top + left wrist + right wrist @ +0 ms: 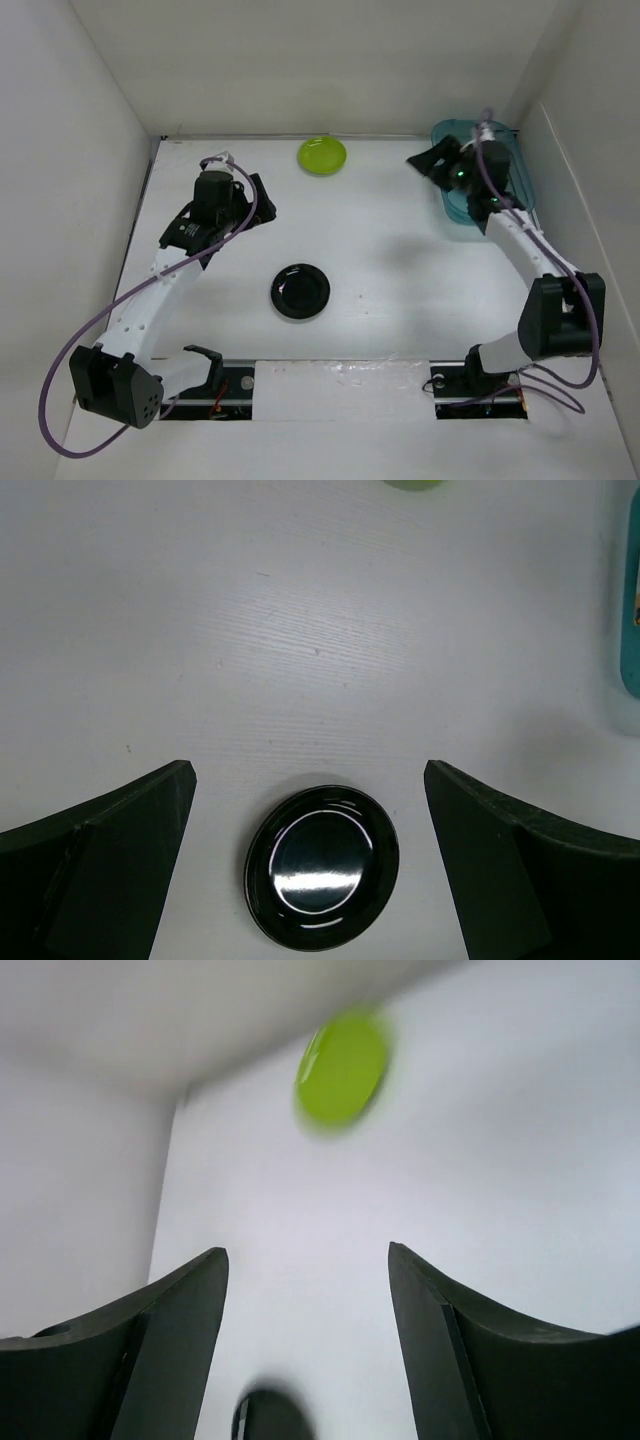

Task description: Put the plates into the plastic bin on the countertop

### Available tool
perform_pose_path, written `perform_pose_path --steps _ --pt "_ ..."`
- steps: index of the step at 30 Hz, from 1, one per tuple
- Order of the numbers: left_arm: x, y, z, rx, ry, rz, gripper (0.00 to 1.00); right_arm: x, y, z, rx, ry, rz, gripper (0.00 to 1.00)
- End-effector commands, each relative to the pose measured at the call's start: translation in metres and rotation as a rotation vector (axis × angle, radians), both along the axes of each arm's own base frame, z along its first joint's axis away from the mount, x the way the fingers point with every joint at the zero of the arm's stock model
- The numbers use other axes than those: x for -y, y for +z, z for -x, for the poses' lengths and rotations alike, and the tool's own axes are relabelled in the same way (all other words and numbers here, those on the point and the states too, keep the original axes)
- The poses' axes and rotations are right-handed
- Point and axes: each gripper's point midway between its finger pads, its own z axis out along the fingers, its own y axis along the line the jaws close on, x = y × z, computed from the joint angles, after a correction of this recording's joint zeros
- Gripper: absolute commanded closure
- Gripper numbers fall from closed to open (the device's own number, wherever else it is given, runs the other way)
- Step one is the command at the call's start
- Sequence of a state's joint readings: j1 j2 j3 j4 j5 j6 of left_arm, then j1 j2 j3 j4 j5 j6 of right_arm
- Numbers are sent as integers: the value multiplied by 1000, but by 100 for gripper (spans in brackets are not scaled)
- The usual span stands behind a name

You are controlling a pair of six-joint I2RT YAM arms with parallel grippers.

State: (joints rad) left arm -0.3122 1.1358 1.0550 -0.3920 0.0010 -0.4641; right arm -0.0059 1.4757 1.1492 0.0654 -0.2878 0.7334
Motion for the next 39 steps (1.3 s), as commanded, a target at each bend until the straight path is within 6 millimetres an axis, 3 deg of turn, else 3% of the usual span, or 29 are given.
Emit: perform_pose_path --steps 1,3,4,6,9,13,16,17,21,24,25,27,29,30,31,32,33,34,35,38,39 --pt "-18 6 -4 7 126 -17 0 -93 -69 56 -80 400 47 29" --pt "-21 3 -6 -8 159 -22 0 -153 -86 99 -56 657 -2 30" --pt "-21 0 -7 -16 159 -25 0 -170 -105 112 -86 731 0 31" --pt "-22 -2 -8 -29 141 17 0 -202 -128 138 -137 815 21 31" --pt "-25 -1 -11 -26 152 -4 0 -227 -162 163 -187 877 61 32" --pt "-31 2 -11 -10 172 -25 0 -248 -189 189 -220 949 44 35" --pt "-32 5 -10 -1 172 -22 0 -262 -220 205 -291 974 66 39" --pt "-30 5 -10 -3 165 -17 0 -265 -221 201 -290 968 53 40" --pt "-30 2 -11 -12 165 -20 0 -272 -256 206 -373 962 4 55" --pt "-28 2 -10 -13 150 -21 0 -277 -264 203 -409 951 -30 65" --pt "-28 2 -10 -13 150 -21 0 -274 -272 202 -443 932 -40 77" --pt "-28 2 -10 -13 150 -21 0 -267 -272 192 -448 901 -53 96" --pt "-28 2 -10 -13 150 -21 0 -260 -259 182 -437 851 -75 100" --pt "-28 2 -10 -13 150 -21 0 -253 -243 167 -401 803 -72 100" --pt "-28 2 -10 -13 150 -21 0 -246 -247 163 -415 772 -65 100" --pt "-26 2 -10 -15 141 -14 0 -243 -221 151 -362 735 -71 100" --pt "-26 2 -10 -15 141 -14 0 -237 -208 142 -338 685 -68 100" --pt "-26 2 -9 -14 135 -22 0 -219 -197 119 -308 564 -55 100" --pt "-27 2 -9 -14 135 -22 0 -207 -168 111 -259 503 -68 100" --pt "-25 1 -9 -14 122 -24 0 -154 -128 76 -205 229 -152 100" --pt "-25 3 -11 -5 122 -21 0 -139 -103 70 -167 166 -191 100"
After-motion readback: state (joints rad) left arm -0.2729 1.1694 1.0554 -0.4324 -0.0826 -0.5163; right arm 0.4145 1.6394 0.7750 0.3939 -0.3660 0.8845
